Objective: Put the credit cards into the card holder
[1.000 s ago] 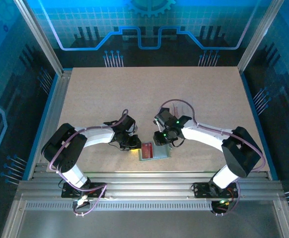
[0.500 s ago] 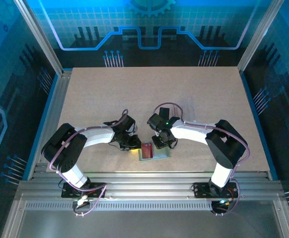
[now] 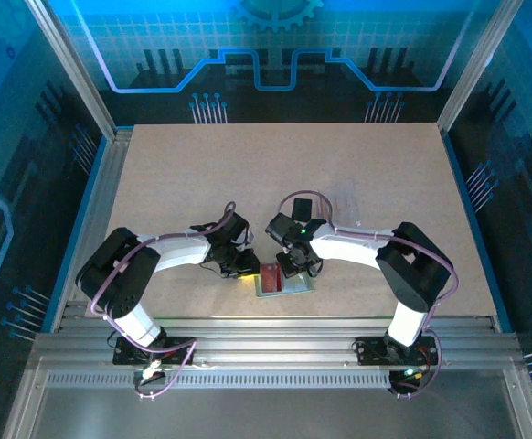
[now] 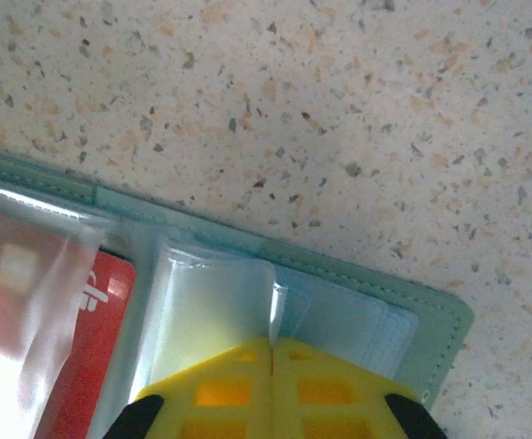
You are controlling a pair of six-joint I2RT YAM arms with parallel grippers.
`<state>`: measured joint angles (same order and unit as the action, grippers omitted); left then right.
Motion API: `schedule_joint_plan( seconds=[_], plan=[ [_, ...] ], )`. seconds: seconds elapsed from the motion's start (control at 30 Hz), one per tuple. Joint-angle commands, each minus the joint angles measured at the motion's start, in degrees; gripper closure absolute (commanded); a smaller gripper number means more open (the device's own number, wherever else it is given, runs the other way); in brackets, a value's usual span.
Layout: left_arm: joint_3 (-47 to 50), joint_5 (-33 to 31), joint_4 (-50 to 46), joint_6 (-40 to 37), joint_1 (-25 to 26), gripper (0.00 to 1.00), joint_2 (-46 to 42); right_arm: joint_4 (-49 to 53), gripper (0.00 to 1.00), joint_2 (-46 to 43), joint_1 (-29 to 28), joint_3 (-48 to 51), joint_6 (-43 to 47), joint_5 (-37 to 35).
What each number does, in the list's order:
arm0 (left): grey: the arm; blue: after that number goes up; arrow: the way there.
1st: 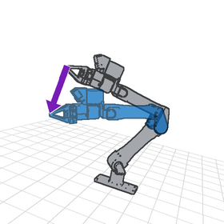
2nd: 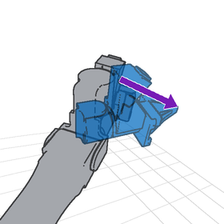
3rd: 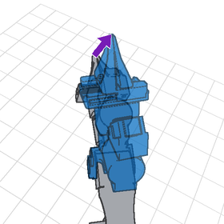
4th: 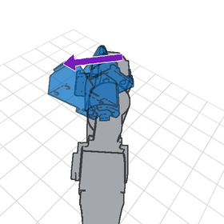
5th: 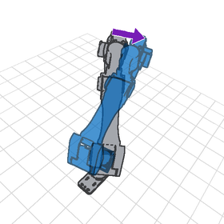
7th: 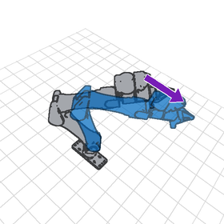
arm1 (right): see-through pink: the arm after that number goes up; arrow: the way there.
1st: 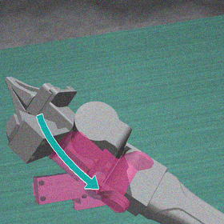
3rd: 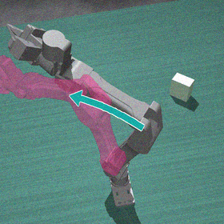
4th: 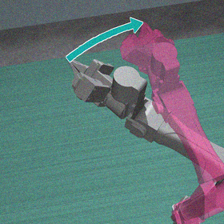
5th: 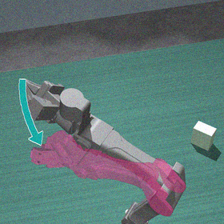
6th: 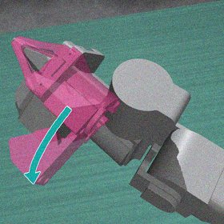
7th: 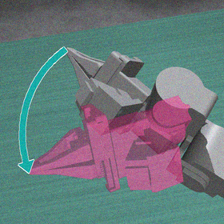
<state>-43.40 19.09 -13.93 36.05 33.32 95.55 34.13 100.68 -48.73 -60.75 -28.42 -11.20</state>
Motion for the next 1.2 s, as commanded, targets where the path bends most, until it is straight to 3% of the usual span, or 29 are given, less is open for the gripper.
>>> schedule_joint_plan(
  seconds=[0.0,0.17,0.4,0.67,0.9,1.17],
  plan=[
    [4.79,-4.67,5.23,0.70,1.90,0.80,8.08,6.26,1.00,0.30,-1.83,-2.46,0.28,-3.58],
    [4.99,-4.62,5.32,0.77,1.91,0.80,8.01,8.33,1.00,-2.19,-3.48,-5.14,0.21,-3.00],
    [5.08,-4.17,5.67,1.35,1.92,0.80,7.40,3.76,0.99,-1.85,-3.80,-6.55,-0.81,7.53],
    [4.81,-3.17,5.72,1.73,1.86,0.79,6.56,-6.81,0.73,3.61,-2.95,-7.86,-5.34,20.11],
    [6.85,-0.68,6.44,2.70,0.02,0.71,2.33,-15.02,0.64,1.33,-1.37,-3.86,-7.52,27.80],
    [8.85,2.82,4.87,2.37,-4.88,0.65,-4.98,-12.21,0.57,-2.63,-0.77,-5.15,-5.47,26.70]
  ],
)
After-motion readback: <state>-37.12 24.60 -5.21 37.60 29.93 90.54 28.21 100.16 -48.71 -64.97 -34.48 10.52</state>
